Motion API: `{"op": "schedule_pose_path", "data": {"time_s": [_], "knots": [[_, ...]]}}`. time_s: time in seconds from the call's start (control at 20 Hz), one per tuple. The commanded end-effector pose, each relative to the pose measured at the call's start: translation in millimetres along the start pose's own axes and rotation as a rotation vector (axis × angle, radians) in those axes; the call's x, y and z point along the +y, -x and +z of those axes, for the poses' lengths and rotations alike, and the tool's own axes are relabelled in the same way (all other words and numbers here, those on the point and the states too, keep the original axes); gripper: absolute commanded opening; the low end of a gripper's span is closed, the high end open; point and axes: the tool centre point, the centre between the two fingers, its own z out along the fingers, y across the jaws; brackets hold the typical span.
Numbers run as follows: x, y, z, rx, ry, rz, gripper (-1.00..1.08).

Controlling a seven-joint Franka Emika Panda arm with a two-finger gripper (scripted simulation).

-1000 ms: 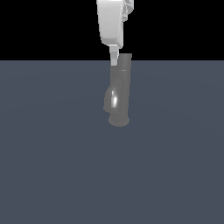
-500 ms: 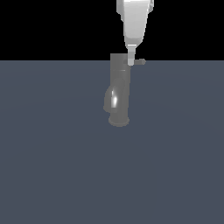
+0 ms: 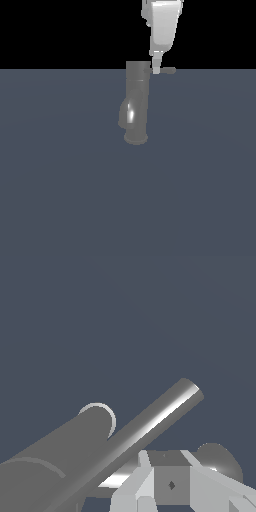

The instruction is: Turn on the faucet by rotating a designated handle.

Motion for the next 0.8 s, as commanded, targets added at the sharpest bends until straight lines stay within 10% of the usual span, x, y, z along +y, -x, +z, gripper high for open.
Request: {"op": "schedule_pose_path", "data": {"time_s": [0.0, 0.75], "knots": [[-8.1, -14.9, 0.1, 0.002, -0.005, 0.016, -1.00], [-40.8, -53.6, -0.2, 0.003, -0.004, 0.030, -1.00]]}}
